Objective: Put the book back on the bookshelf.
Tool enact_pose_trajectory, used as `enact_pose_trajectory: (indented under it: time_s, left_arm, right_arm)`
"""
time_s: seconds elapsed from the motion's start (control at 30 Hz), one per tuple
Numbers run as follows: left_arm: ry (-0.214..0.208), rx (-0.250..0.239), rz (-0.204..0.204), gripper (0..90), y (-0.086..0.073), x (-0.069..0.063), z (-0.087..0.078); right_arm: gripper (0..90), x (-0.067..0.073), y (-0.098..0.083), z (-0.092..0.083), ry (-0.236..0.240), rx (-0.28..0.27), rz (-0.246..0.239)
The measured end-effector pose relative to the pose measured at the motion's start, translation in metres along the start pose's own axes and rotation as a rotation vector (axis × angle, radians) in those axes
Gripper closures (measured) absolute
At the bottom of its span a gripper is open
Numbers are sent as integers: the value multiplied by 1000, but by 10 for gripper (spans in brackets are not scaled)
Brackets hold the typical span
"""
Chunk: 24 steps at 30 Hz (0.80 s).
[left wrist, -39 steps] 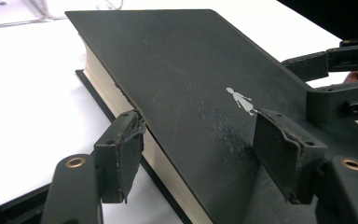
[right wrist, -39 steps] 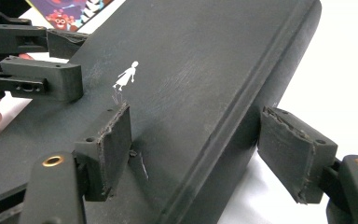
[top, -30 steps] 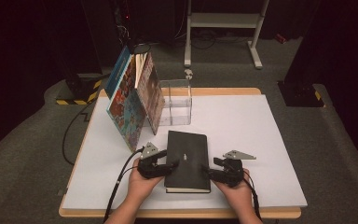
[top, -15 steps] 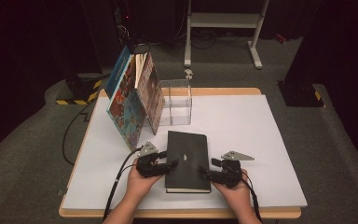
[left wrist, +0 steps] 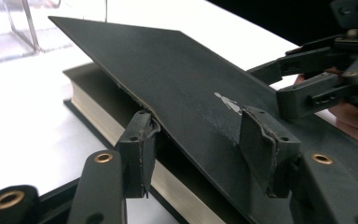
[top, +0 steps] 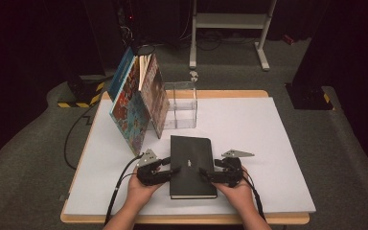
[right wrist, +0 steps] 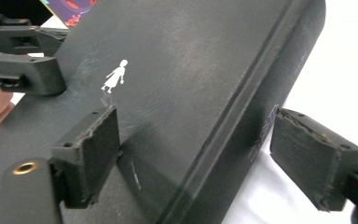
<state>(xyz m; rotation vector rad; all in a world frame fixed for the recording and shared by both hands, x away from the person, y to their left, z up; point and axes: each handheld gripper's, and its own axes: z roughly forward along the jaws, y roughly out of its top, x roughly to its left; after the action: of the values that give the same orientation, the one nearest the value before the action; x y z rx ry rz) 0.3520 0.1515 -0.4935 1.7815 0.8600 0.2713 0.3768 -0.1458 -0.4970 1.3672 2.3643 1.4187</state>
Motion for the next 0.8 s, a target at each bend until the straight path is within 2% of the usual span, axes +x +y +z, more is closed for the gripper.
enact_pose_trajectory:
  time_s: [0.1,0.17,0.2,0.33,0.57,0.67,0.8]
  left_arm:
    - [10,-33,47,477,3,-5,-4]
    - [7,-42,56,483,3,-6,-5]
    - [7,-50,59,496,4,-8,-6]
    - [12,-81,97,513,6,-13,-9]
    - [22,-100,145,516,7,-18,-13]
    - [29,-118,174,516,7,-22,-15]
    - [36,-125,194,516,7,-24,-16]
  right_arm:
    - [112,-1,2,2,16,-1,11]
    - [105,-1,2,2,23,-1,20]
    - [88,-1,2,2,32,0,40]
    - [71,-2,3,1,43,-2,49]
    - [41,-5,4,2,68,3,64]
    - [1,-9,4,4,102,14,90]
    - [0,-11,5,6,137,19,107]
